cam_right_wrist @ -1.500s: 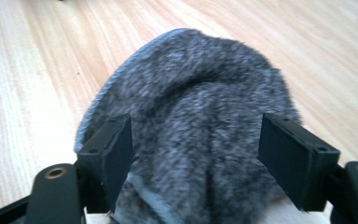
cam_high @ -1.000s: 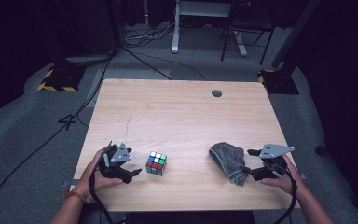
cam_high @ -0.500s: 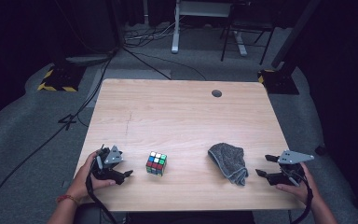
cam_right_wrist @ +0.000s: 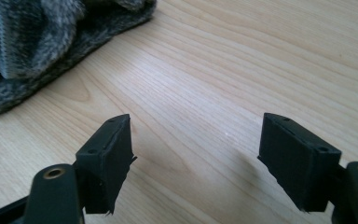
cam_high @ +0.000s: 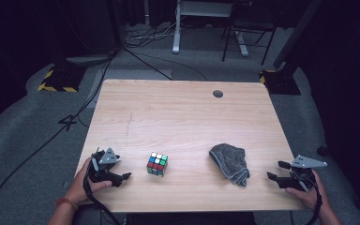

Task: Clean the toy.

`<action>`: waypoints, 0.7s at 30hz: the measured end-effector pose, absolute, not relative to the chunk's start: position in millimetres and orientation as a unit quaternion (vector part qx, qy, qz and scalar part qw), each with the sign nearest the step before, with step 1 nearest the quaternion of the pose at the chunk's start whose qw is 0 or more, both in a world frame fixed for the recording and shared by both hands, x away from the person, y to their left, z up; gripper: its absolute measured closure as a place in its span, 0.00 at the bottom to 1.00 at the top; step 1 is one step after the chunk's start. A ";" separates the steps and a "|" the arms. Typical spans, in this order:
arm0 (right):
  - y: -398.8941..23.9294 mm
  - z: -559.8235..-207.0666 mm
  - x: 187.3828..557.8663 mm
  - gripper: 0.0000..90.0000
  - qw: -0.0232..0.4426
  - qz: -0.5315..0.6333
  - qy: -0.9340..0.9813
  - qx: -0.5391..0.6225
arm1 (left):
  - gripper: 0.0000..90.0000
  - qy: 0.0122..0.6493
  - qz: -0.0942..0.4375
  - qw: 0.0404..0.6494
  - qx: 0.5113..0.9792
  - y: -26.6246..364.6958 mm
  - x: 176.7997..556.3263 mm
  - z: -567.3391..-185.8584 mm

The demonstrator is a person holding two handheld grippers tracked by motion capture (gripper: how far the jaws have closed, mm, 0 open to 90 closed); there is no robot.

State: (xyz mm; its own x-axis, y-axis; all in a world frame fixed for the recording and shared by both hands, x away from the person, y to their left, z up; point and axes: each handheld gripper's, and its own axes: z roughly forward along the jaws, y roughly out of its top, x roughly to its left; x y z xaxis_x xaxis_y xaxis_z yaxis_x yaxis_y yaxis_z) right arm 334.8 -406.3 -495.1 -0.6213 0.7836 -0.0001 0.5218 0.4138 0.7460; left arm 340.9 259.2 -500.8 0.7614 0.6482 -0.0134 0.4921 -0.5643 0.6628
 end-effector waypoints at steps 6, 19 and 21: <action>-408.9 -501.8 334.2 0.29 0.181 0.363 0.817 0.410 | 0.17 0.343 0.123 0.351 0.862 262.7 339.8 -503.9; -408.5 -503.1 334.0 0.29 0.184 0.366 0.813 0.413 | 0.17 0.349 0.130 0.346 0.861 261.4 339.6 -504.0; -408.4 -503.1 333.9 0.29 0.185 0.366 0.813 0.414 | 0.17 0.350 0.131 0.346 0.861 261.2 339.6 -504.1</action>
